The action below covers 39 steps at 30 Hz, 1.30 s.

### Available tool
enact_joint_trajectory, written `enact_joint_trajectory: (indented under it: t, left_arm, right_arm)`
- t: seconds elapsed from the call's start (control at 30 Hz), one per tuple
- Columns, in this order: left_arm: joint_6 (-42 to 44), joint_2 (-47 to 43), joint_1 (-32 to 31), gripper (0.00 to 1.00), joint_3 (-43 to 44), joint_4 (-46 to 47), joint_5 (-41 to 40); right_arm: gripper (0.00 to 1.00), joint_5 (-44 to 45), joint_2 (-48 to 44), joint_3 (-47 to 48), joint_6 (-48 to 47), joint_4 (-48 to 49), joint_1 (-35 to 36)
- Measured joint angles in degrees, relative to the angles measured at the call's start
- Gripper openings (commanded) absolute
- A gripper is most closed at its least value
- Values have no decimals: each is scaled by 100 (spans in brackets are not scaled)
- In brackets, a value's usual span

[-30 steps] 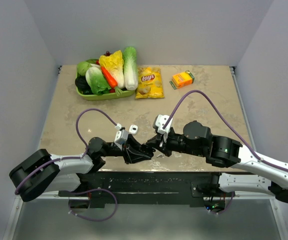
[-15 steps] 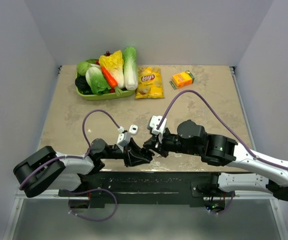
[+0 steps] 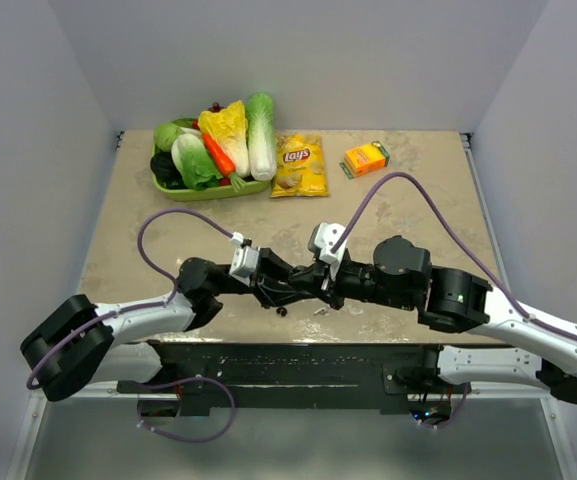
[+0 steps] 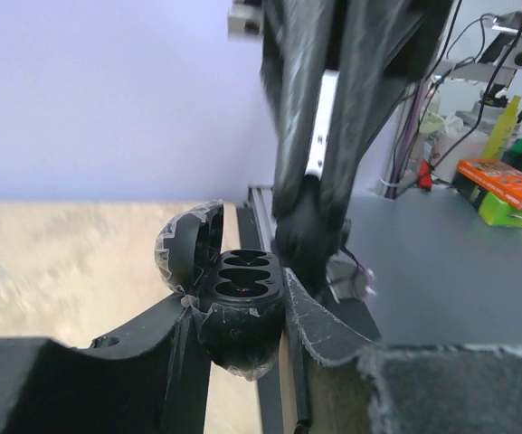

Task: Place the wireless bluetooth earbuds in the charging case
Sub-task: Place the earbud in the charging case.

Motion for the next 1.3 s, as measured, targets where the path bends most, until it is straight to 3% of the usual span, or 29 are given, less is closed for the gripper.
enact_joint_trajectory:
  t: [0.2,0.63,1.3]
  left_arm:
    - [367,-76,11,0,647,59,212]
    - [435,-17,44,0,855,52,562]
    - [-269,-15,81,0,835,-470,811]
  right_arm:
    - [0,151,-260,247,-50,17,2]
    - [0,249,-232,400,-326,-118,0]
    - [0,553,-24,400,-503,-466,175]
